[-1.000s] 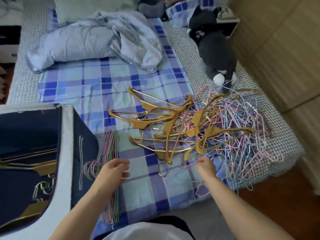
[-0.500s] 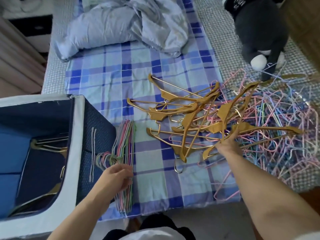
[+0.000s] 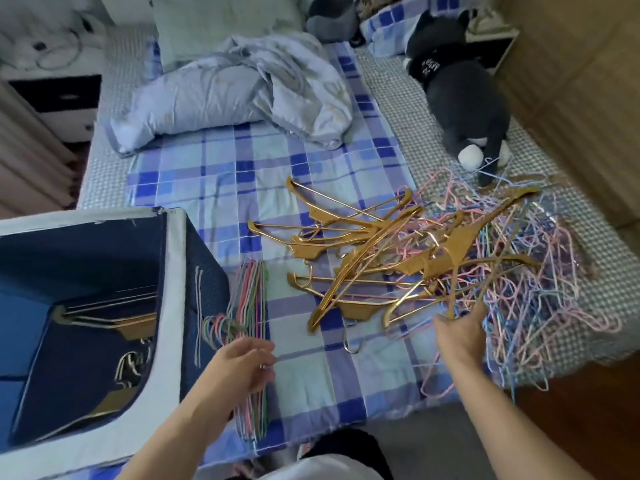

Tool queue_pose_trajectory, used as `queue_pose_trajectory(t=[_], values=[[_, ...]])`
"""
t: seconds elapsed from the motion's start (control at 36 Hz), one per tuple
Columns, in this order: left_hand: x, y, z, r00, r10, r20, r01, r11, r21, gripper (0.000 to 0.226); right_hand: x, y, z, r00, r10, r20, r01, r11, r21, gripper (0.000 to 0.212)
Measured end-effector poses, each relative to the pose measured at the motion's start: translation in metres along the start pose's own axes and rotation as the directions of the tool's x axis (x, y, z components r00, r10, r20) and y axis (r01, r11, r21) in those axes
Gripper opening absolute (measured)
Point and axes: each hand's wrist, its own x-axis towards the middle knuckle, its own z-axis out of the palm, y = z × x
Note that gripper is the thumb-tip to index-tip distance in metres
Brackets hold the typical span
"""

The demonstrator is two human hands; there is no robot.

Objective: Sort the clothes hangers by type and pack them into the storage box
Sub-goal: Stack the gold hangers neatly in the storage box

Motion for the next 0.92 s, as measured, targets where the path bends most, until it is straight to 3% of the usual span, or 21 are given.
queue_pose_trajectory(t=[0.11, 0.22, 0.33, 0.42, 0.53, 0.67, 0.69, 0.75, 0.83, 0.92], values=[[-0.009, -0.009, -0.005, 0.997, 0.013, 0.07, -0.015, 1.0, 0.027, 0.016, -0.046, -0.011, -0.023, 0.997, -0.015, -0.07, 0.028, 0.984, 0.178, 0.081], [-0.026, -0.013, -0.005, 0.977, 0.06, 0.206, -0.076, 0.995, 0.07, 0.019, -0.103, -0.016, -0.039, 0.999, -0.046, -0.006, 0.045, 0.919, 0.392, 0.071], [-0.036, -0.01, 0.008, 0.918, 0.147, 0.367, -0.168, 0.986, 0.024, 0.02, -0.172, -0.021, -0.039, 0.96, -0.163, 0.229, -0.024, 0.764, 0.645, 0.023], [-0.041, -0.005, 0.024, 0.889, 0.237, 0.392, -0.221, 0.971, -0.085, 0.03, -0.224, -0.023, -0.032, 0.878, -0.294, 0.378, -0.082, 0.686, 0.723, 0.022], [-0.051, 0.003, 0.041, 0.845, 0.276, 0.457, -0.209, 0.959, -0.192, 0.022, -0.277, -0.019, -0.017, 0.776, -0.38, 0.503, -0.061, 0.749, 0.66, 0.023], [-0.033, 0.008, 0.043, 0.923, 0.23, 0.308, -0.171, 0.963, -0.207, 0.012, -0.262, -0.015, -0.007, 0.468, -0.439, 0.767, -0.025, 0.861, 0.508, 0.016], [-0.03, 0.006, 0.042, 0.935, 0.215, 0.282, -0.164, 0.967, -0.193, 0.012, -0.247, -0.013, -0.004, 0.434, -0.425, 0.794, -0.013, 0.879, 0.477, 0.013], [-0.022, -0.002, 0.04, 0.953, 0.192, 0.234, -0.16, 0.976, -0.15, 0.012, -0.209, -0.006, 0.009, 0.483, -0.336, 0.809, -0.089, 0.9, 0.427, 0.017], [-0.012, -0.014, 0.04, 0.976, 0.164, 0.142, -0.147, 0.982, -0.121, 0.011, -0.136, 0.018, 0.038, 0.645, -0.001, 0.764, -0.359, 0.883, 0.304, 0.013], [-0.004, -0.019, 0.049, 0.991, 0.129, 0.024, -0.125, 0.985, -0.122, 0.013, -0.054, 0.048, 0.067, 0.711, 0.184, 0.679, -0.379, 0.913, 0.15, 0.016]])
